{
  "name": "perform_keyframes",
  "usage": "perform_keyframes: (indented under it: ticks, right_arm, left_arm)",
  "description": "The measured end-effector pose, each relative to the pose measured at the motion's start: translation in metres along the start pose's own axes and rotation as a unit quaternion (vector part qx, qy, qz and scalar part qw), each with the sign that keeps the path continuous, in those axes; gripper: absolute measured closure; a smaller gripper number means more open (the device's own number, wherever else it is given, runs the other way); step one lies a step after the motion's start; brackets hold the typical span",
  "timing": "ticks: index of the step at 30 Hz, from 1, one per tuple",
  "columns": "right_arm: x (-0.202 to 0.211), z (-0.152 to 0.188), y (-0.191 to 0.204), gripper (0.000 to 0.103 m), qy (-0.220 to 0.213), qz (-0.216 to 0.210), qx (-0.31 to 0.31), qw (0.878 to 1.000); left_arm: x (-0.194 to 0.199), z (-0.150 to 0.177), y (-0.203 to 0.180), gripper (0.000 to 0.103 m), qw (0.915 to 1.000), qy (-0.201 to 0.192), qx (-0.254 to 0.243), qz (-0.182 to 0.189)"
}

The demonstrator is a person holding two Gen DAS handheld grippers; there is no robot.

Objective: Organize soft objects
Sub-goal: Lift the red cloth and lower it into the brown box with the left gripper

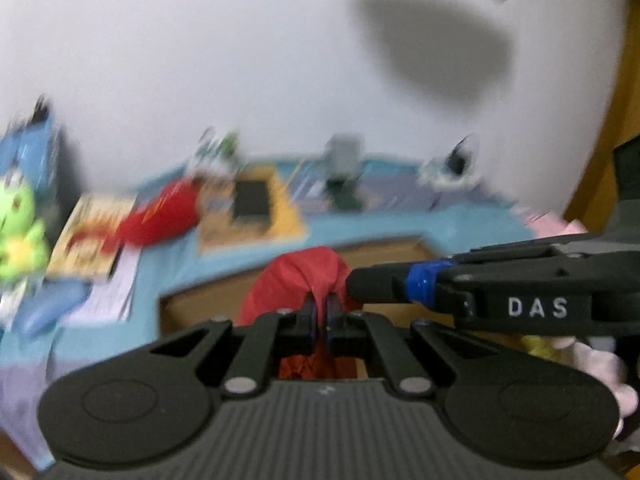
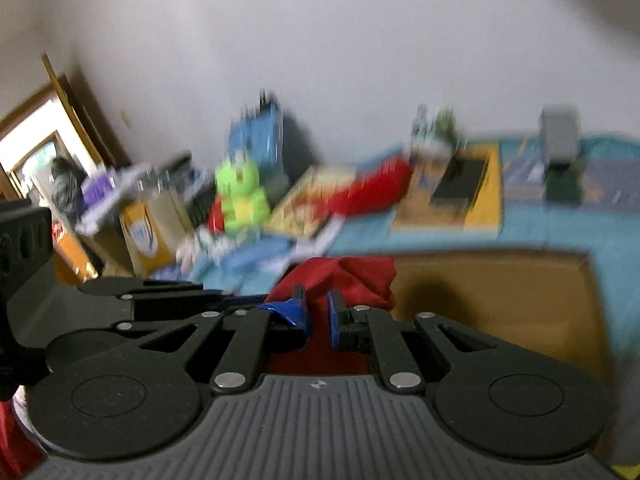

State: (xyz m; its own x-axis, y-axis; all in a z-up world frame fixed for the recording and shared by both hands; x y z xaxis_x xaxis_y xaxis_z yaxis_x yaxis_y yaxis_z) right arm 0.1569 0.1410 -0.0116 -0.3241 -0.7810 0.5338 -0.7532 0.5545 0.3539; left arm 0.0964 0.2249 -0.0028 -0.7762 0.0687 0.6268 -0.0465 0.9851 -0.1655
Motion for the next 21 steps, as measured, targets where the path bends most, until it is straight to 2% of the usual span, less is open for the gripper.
perform_keyframes:
  ticks: [3,5,9,10,14,15,21]
  right_arm:
    - [-0.033,0.015,-0.002,0.103,0.054,-0.007,-0.021,0.998]
    - [-0.052,0.025,-0.001,0.103,0.090,-0.002,-0.032,0.995]
    - [-0.065,0.037,0.002,0.103,0.139,0.011,-0.051,0.989]
    - [-0.065,0.037,0.002,0.103,0.142,0.015,-0.054,0.988]
    - [-0.061,0.032,0.000,0.101,0.144,0.037,-0.054,0.987]
    - [-0.061,0.031,-0.003,0.101,0.142,0.040,-0.056,0.987]
    - [-0.048,0.025,-0.014,0.101,0.129,0.088,-0.034,0.987]
  left_arm:
    - [-0.021,0.014,0.029,0.103,0.9988,0.035,0.020,-0.029]
    - [-0.025,0.025,0.045,0.103,0.9975,0.053,0.029,-0.036]
    - [-0.020,0.034,0.056,0.100,0.9971,0.057,0.024,-0.045]
    - [-0.020,0.035,0.058,0.098,0.9971,0.055,0.024,-0.045]
    - [-0.015,0.034,0.066,0.057,0.9969,0.042,0.025,-0.061]
    - [-0.011,0.033,0.068,0.054,0.9974,0.037,0.024,-0.058]
    - [0.011,0.028,0.057,0.054,0.9982,0.018,-0.006,-0.056]
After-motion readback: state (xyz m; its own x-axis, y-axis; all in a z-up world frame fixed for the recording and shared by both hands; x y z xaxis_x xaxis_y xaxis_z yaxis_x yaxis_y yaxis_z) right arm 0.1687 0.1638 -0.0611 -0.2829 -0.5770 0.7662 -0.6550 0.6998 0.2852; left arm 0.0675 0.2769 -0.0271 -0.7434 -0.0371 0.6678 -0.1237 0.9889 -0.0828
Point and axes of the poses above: each gripper's, at about its wrist camera, not at the fingertips, and x roughly against the way its jaws point, y to its left, z to its underside, the point moved 5 cm from there along -x, roughly the way its jaws point, and after that the axes turned 4 degrees about x, right-handed, at the moved point
